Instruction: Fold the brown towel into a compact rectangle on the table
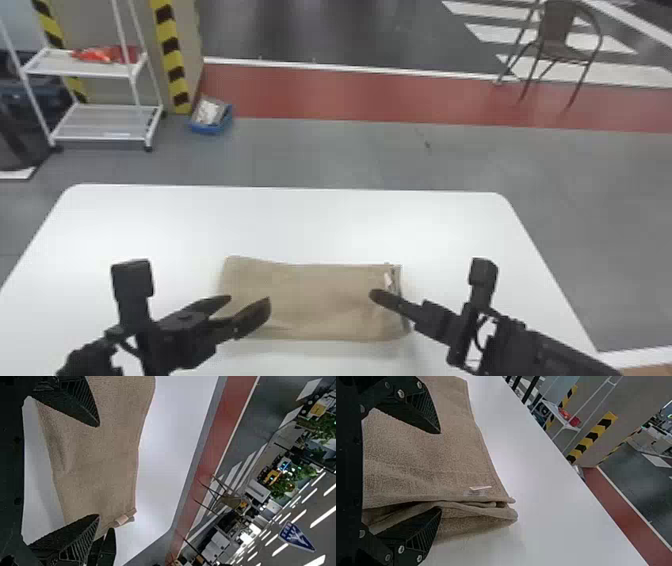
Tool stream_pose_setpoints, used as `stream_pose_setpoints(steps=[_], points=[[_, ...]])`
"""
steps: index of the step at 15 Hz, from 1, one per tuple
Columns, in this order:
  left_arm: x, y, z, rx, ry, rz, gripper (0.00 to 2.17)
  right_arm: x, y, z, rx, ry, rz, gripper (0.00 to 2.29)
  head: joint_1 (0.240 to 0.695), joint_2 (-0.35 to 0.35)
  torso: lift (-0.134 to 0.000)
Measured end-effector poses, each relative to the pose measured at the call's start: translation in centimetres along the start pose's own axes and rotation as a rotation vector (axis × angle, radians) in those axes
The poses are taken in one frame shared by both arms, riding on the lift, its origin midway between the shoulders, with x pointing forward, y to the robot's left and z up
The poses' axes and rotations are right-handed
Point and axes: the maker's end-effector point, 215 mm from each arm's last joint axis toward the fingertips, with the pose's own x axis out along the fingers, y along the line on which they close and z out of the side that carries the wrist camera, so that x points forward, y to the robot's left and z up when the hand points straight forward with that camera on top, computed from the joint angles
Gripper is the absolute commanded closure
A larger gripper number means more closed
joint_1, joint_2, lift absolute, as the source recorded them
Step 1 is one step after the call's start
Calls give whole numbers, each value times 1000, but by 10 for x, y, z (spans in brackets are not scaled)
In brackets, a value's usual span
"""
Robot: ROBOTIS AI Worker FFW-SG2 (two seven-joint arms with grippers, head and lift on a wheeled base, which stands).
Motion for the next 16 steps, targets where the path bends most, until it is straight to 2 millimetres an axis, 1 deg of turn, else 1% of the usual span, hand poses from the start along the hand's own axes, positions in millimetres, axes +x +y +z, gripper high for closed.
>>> stream_pose_setpoints(steps=[1,3,4,8,10,11,12,13,14,15,16], points=[[2,-3,0,4,-5,-6,70,-3,2,-1,-3,0,1,215,695,-152,0],[7,-14,-2,15,-8,-25,80,-8,2,3,-17,-15,-4,208,695,-166,0],[9,-20,-3,24,-13,-34,90,-10,0,9,-26,-31,-6,205,695,-186,0],[22,-36,0,86,-80,-55,97,-17,1,32,-59,-96,6,205,695,-221,0],[29,-40,1,130,-126,-58,201,-28,-2,42,-70,-120,-3,205,695,-239,0],[33,-41,0,151,-142,-58,265,-35,-6,46,-69,-124,-17,205,695,-248,0],[39,-40,-4,167,-146,-58,272,-42,-12,49,-71,-117,-44,205,695,-271,0],[45,-40,-6,184,-147,-57,431,-48,-16,50,-80,-105,-71,205,695,-282,0],[52,-40,-9,212,-151,-48,684,-54,-22,51,-92,-95,-102,205,695,-292,0],[59,-40,-9,248,-162,-33,1055,-59,-26,52,-99,-91,-123,205,695,-302,0],[65,-41,-10,275,-167,-22,1477,-63,-29,52,-102,-91,-134,205,695,-320,0]])
